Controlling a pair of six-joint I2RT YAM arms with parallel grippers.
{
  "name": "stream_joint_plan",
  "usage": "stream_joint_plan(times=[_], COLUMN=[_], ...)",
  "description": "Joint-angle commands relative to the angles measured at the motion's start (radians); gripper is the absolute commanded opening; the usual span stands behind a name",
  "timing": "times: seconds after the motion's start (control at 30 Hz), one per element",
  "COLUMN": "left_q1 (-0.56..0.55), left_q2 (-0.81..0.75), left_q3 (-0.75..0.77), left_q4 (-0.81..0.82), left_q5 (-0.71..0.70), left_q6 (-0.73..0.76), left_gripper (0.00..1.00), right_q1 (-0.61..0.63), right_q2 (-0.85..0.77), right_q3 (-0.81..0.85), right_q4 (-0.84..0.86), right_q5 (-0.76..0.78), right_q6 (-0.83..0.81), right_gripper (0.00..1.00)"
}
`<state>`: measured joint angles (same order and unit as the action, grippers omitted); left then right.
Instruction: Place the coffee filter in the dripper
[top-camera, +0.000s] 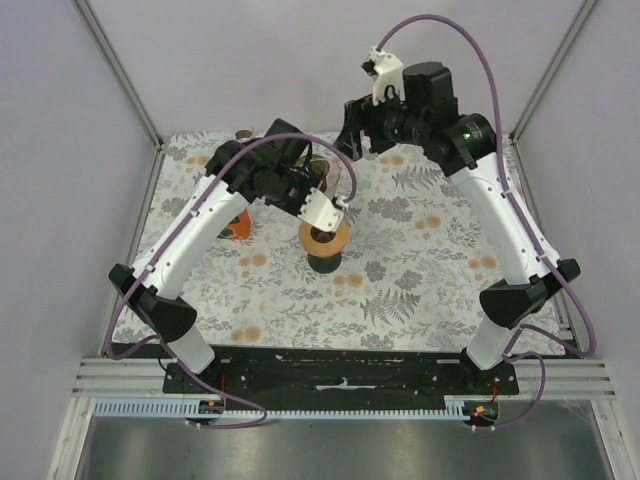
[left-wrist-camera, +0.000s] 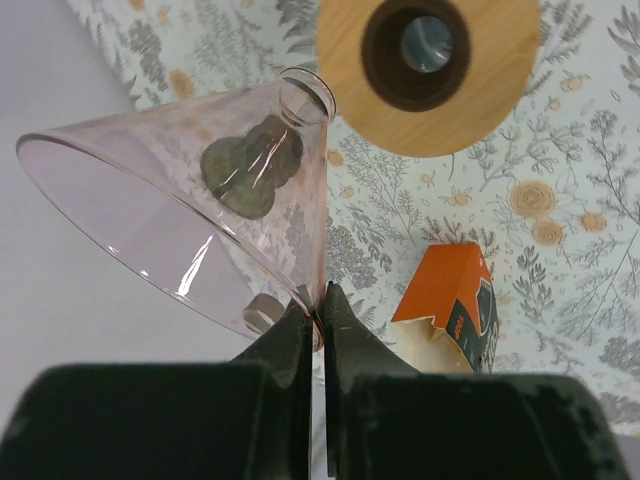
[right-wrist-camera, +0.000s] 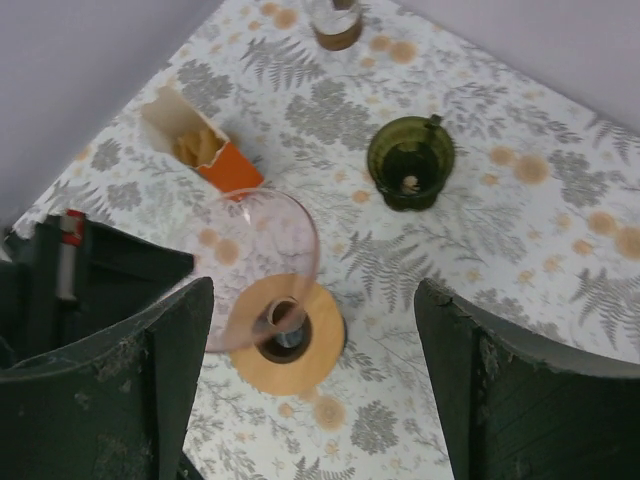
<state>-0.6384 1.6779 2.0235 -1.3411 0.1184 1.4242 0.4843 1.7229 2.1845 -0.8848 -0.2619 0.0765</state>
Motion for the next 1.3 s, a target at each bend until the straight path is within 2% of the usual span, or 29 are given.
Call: stream_joint_plan(times=[0.0, 0.17, 0.3, 0.37, 0.47, 0.6, 0.73, 0.77, 0.8, 0.83, 0.9, 0.93, 0.97, 1.07, 1.17, 1.27], left_q1=[-0.047, -0.079, -0.087, -0.087, -0.089, -0.087, -0.087, -0.087, -0.087, -0.087, -0.083, -0.080, -0.075, -0.067, -0.034, 0.084], left_q2=[-0.104, -0.165, -0.205, -0.214, -0.219, -0.218, -0.225, -0.225, -0.224, -0.224, -0.225, -0.227, -0.227, -0.208, -0.173, -0.130], left_q3=[-0.112, -0.209, -0.273, -0.290, -0.302, -0.309, -0.324, -0.321, -0.318, -0.313, -0.301, -0.289, -0.275, -0.177, -0.060, 0.026], left_q4=[0.077, 0.161, 0.209, 0.230, 0.252, 0.281, 0.350, 0.370, 0.388, 0.411, 0.445, 0.442, 0.433, 0.340, 0.225, 0.142], left_q5=[-0.114, -0.149, -0.154, -0.158, -0.168, -0.169, -0.181, -0.178, -0.172, -0.163, -0.140, -0.123, -0.096, 0.010, 0.140, 0.343], left_q6=[0.254, 0.323, 0.361, 0.366, 0.367, 0.355, 0.294, 0.253, 0.208, 0.134, -0.037, -0.113, -0.175, -0.365, -0.574, -0.807], left_gripper=[0.02, 0.02, 0.02, 0.02, 0.02, 0.02, 0.02, 0.02, 0.04, 0.13, 0.45, 0.55, 0.61, 0.69, 0.72, 0.74], right_q1=[0.080, 0.097, 0.097, 0.097, 0.099, 0.097, 0.097, 0.093, 0.089, 0.085, 0.073, 0.068, 0.066, 0.065, 0.066, 0.066], right_q2=[0.061, 0.131, 0.175, 0.173, 0.173, 0.196, 0.188, 0.181, 0.172, 0.162, 0.144, 0.138, 0.130, 0.118, 0.115, 0.113], right_q3=[0.032, 0.014, 0.034, 0.015, -0.009, -0.015, -0.026, -0.032, -0.035, -0.041, -0.049, -0.052, -0.055, -0.068, -0.077, -0.081], right_q4=[0.030, -0.023, -0.065, -0.065, -0.051, -0.048, -0.051, -0.051, -0.051, -0.052, -0.051, -0.049, -0.048, -0.045, -0.043, -0.039], right_q5=[-0.039, 0.114, 0.121, 0.104, -0.058, -0.195, -0.203, -0.192, -0.175, -0.160, -0.139, -0.129, -0.128, -0.128, -0.126, -0.128], right_q6=[0.055, 0.029, 0.014, 0.006, -0.007, -0.014, -0.033, -0.037, -0.041, -0.041, -0.041, -0.041, -0.041, -0.040, -0.035, -0.023], right_gripper=[0.88, 0.87, 0.80, 0.78, 0.71, 0.46, 0.08, 0.00, 0.00, 0.00, 0.00, 0.00, 0.00, 0.00, 0.00, 0.00])
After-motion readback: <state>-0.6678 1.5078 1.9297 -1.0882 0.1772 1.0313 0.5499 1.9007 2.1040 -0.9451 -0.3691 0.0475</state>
